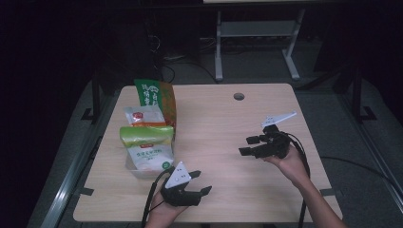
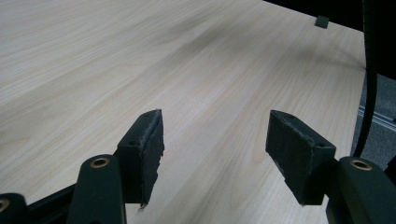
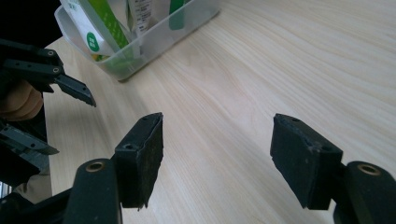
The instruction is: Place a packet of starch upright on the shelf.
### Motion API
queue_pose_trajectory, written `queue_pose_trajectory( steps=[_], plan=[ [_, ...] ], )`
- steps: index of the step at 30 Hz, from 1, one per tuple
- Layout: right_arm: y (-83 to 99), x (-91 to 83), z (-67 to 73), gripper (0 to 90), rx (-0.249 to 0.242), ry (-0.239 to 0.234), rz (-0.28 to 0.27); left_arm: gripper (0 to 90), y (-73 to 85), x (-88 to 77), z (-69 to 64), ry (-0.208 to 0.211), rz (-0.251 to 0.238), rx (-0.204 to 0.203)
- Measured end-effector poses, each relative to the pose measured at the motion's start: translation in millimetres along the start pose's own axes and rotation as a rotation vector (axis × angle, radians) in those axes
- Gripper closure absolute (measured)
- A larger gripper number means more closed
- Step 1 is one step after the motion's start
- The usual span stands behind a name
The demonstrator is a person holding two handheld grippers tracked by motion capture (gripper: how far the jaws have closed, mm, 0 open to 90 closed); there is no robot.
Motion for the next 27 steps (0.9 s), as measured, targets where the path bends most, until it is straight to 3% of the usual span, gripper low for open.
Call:
queue_pose_trajectory(
  steps=[9,27],
  plan=[
    [19.0,-6.1,-3.9,33.1,0.029,-0.003,-0.024,36.1,0.2,1.5,-0.8,-0.001,-0.004,-0.001],
    [52.6,-12.4,-8.9,33.1,0.06,0.019,-0.015,35.2,1.1,2.4,-0.7,-0.002,0.01,0.012]
  ],
)
Point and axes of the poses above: each handheld gripper's, and its own axes: x roughly forward along the jaws, y roughly out of its underside, z roughly to its left, the point moved 4 cm from there along x, roughly forward along the jaws, and after that the axes turned 5 degrees about z, right-handed, at the moved point
